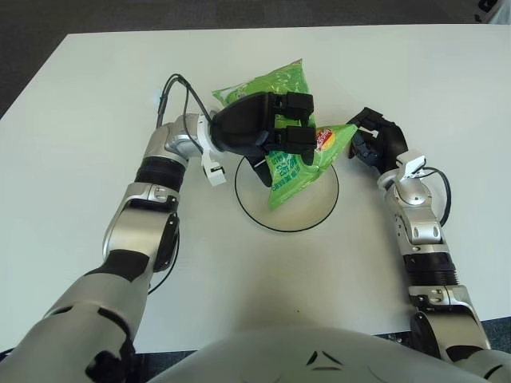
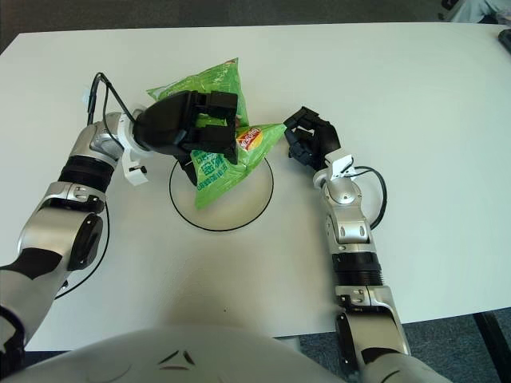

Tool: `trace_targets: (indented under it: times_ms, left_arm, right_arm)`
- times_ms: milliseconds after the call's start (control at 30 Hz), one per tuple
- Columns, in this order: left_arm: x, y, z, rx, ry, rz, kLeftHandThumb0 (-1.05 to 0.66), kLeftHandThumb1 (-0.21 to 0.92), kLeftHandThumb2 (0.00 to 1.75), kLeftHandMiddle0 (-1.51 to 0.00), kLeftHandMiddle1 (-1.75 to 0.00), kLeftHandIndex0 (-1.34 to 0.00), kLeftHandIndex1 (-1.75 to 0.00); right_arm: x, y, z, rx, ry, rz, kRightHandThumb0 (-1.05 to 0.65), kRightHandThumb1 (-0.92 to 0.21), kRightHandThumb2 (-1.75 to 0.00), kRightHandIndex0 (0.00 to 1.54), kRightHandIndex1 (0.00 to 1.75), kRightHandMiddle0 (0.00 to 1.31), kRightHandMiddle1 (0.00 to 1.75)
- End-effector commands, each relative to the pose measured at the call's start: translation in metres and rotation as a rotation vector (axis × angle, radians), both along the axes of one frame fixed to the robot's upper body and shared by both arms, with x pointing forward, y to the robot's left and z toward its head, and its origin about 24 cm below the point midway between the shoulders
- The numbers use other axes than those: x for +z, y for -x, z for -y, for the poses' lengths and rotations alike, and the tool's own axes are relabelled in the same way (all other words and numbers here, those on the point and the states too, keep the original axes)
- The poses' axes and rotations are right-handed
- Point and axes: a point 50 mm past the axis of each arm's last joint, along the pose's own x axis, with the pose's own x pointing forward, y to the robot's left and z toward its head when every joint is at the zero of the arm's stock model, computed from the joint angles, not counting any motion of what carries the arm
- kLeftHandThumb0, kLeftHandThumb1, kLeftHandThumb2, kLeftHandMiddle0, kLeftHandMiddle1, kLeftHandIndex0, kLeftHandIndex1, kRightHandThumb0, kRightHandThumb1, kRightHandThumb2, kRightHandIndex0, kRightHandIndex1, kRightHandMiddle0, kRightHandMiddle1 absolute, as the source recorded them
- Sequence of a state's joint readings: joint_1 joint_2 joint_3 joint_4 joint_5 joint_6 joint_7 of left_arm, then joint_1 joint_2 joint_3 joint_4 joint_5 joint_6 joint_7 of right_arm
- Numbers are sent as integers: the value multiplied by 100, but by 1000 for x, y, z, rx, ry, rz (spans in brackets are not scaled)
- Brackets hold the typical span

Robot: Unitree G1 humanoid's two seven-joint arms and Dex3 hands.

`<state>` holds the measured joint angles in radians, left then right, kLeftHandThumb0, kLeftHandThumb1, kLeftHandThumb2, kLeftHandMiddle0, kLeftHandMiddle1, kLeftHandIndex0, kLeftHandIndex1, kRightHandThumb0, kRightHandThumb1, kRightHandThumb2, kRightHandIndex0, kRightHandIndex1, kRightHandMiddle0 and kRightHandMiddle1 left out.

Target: Put the snack into the plate.

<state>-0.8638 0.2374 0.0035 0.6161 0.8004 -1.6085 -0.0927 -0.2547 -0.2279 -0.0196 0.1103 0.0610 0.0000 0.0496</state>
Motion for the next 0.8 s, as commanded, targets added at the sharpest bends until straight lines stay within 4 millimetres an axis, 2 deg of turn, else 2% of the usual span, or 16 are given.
trace_targets:
  times_ms: [0, 67, 167, 400, 467, 533, 600, 633, 667, 767]
  left_arm:
    - [0, 4, -2, 21, -33, 53, -1, 58, 76, -67, -123, -47, -158]
    - [1, 6, -2, 40, -75, 93, -1, 73, 48, -69, -107, -52, -151]
    - [3, 7, -1, 83, -128, 140, -1, 81, 30, -71, -98, -55, -147]
    - [10, 9, 1, 169, -233, 234, -1, 89, 15, -70, -95, -57, -144]
    - [11, 9, 1, 188, -259, 251, -23, 91, 16, -59, -92, -57, -139]
    - [10, 9, 1, 205, -277, 259, -30, 91, 19, -52, -90, -54, -140]
    - [10, 10, 1, 218, -290, 264, -43, 92, 12, -44, -72, -43, -102]
    - [8, 11, 0, 230, -308, 272, -45, 92, 11, -43, -69, -41, -96]
    - [6, 12, -1, 248, -337, 285, -48, 92, 9, -39, -51, -37, -78]
    - [2, 14, -4, 281, -384, 303, -49, 92, 7, -25, -17, -29, -40]
  right_arm:
    - [-74, 28, 7, -14, 23, -371, -42, -92, -44, 84, 167, 67, 135]
    - [-74, 28, 7, -12, 24, -375, -42, -92, -44, 83, 166, 67, 135]
    - [-74, 28, 8, -11, 25, -378, -43, -92, -43, 82, 166, 67, 134]
    - [-74, 27, 7, -10, 27, -381, -44, -92, -43, 82, 166, 66, 135]
    - [-74, 28, 8, -10, 28, -382, -44, -92, -43, 82, 166, 66, 137]
    - [-74, 27, 8, -10, 28, -382, -45, -92, -43, 82, 167, 65, 139]
    - [-74, 27, 8, -10, 28, -382, -44, -92, -43, 82, 167, 64, 143]
    - [-74, 27, 8, -10, 28, -382, -44, -92, -43, 82, 167, 64, 143]
    - [-74, 27, 8, -10, 28, -382, -44, -92, -43, 82, 167, 64, 144]
    - [-74, 27, 7, -11, 27, -383, -42, -92, -42, 82, 168, 63, 145]
